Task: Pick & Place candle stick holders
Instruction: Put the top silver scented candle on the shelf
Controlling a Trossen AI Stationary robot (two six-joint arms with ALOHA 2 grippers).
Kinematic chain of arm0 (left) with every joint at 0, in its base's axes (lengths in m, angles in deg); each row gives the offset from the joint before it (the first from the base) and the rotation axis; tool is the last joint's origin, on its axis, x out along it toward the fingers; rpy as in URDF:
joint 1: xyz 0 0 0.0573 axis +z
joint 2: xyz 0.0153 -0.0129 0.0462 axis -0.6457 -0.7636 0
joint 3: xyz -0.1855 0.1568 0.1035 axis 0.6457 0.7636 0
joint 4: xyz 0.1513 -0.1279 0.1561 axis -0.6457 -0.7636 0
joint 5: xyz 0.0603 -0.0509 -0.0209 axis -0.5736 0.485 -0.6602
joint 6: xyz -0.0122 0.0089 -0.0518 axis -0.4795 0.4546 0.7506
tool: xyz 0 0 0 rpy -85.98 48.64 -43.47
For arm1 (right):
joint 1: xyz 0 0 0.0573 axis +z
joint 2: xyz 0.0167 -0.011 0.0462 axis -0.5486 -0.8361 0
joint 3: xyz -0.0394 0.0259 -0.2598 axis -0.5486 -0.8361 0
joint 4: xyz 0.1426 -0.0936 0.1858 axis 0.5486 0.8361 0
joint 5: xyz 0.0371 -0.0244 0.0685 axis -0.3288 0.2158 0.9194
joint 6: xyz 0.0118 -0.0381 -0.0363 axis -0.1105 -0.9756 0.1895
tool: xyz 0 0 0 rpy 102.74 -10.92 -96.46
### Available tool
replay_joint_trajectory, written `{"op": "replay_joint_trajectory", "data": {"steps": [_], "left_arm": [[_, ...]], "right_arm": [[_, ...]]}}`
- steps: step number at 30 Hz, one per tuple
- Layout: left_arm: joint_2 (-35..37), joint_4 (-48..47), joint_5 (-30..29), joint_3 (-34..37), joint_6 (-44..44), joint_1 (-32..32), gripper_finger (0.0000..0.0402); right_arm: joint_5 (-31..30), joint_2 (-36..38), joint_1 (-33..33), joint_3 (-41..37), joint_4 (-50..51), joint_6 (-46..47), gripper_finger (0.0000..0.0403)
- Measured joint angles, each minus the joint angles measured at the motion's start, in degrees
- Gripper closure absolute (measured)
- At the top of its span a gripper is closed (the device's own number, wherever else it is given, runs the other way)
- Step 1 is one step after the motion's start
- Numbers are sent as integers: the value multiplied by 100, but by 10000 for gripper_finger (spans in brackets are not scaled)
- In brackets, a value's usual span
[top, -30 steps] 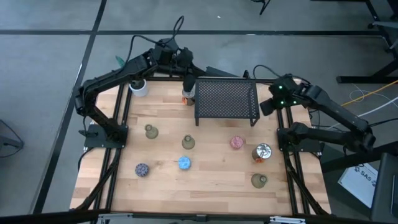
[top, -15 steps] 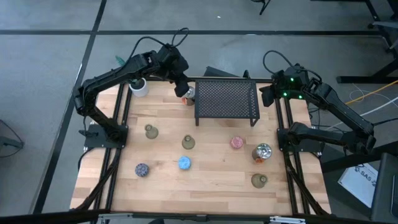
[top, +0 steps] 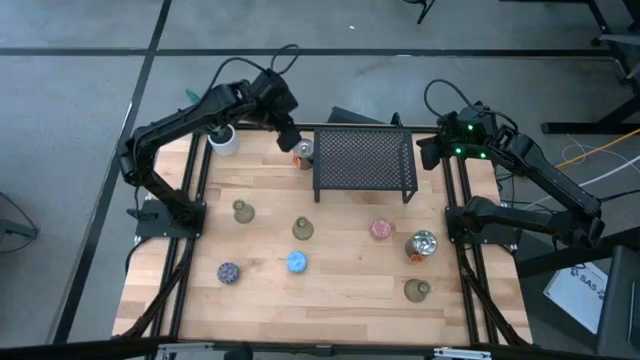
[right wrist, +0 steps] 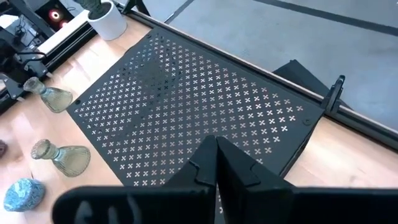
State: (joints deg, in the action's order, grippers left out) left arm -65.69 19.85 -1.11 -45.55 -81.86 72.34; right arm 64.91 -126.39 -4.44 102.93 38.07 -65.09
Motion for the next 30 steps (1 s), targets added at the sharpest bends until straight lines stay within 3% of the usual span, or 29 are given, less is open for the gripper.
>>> {"op": "replay_joint_trajectory", "data": {"steps": [7, 20, 30], "left_arm": [[-3, -7, -11, -2, -192, 32, 113], [-74, -68, -436, -8, -443, 30, 9], [-660, -383, -454, -13, -526, 34, 2]], "right_arm": [[150, 0, 0, 0, 2, 6, 395], [149, 0, 0, 0, 46, 49, 395], [151, 0, -1, 0, 44, 109, 395]]}}
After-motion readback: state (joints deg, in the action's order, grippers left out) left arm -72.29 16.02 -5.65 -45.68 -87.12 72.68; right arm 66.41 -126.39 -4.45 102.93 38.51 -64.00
